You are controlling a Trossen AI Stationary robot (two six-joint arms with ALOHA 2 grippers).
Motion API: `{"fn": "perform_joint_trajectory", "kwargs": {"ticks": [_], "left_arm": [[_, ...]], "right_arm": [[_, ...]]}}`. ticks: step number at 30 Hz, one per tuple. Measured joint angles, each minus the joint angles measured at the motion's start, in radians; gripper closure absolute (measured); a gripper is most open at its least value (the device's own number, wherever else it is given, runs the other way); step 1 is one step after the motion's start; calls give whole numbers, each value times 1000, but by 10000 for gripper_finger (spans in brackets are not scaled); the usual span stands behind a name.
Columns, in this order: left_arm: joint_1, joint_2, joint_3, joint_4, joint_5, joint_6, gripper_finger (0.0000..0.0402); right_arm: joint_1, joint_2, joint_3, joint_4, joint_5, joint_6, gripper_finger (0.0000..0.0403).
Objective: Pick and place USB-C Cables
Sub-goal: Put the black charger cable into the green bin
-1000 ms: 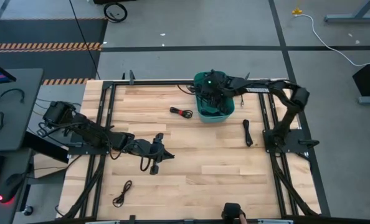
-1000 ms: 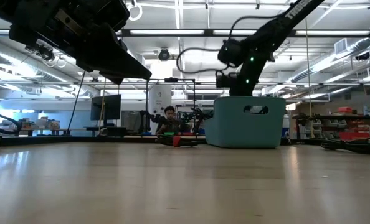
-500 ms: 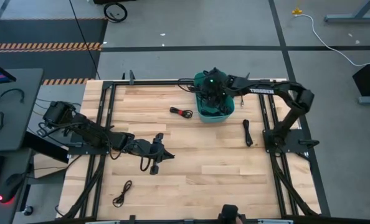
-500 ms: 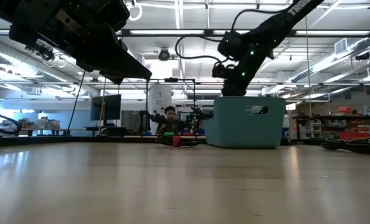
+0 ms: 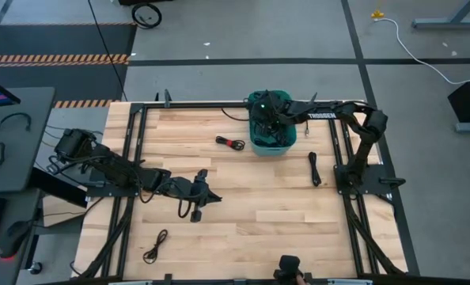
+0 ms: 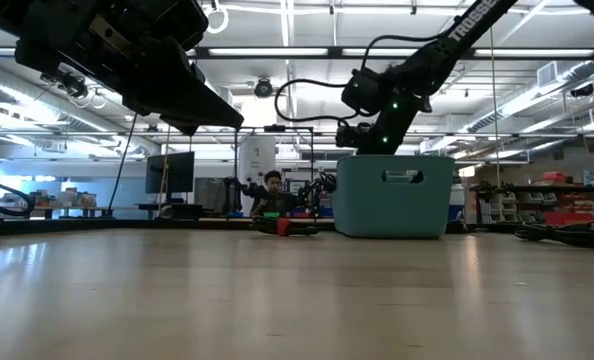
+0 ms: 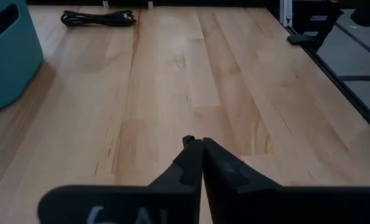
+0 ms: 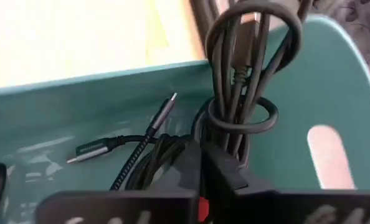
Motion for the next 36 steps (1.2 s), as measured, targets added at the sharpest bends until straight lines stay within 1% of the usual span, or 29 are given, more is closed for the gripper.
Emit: {"fn": "perform_joint_trajectory", "kwargs": {"ticks": [5, 14, 15, 17, 20, 22, 24, 27, 31, 34, 36], "left_arm": [[0, 0, 0, 0, 0, 1, 391], [0, 0, 0, 0, 0, 2, 380], [0, 0, 0, 0, 0, 2, 381], [0, 0, 0, 0, 0, 2, 385], [0, 0, 0, 1, 0, 2, 390], [0, 0, 0, 1, 0, 0, 391], [0, 0, 0, 1, 0, -1, 390], [0, 0, 0, 0, 0, -1, 385], [0, 0, 0, 0, 0, -1, 383], [0, 0, 0, 0, 0, -1, 389], [0, 0, 0, 0, 0, -1, 392]], "right_arm": [[5, -34, -1, -29, 45, 102, 399], [26, -208, -1, -91, 48, 252, 400], [20, -220, 0, -97, 41, 258, 400], [6, -232, 0, -122, -7, 264, 401], [-17, -218, 0, -127, -65, 286, 393], [-37, -194, 0, -125, -103, 275, 372], [-60, -164, 0, -124, -137, 255, 339], [-89, -122, 0, -114, -164, 223, 278], [-104, -60, 0, -100, -164, 163, 203], [-105, -12, 0, -62, -154, 114, 175], [-105, 17, 0, -23, -140, 105, 177]]}}
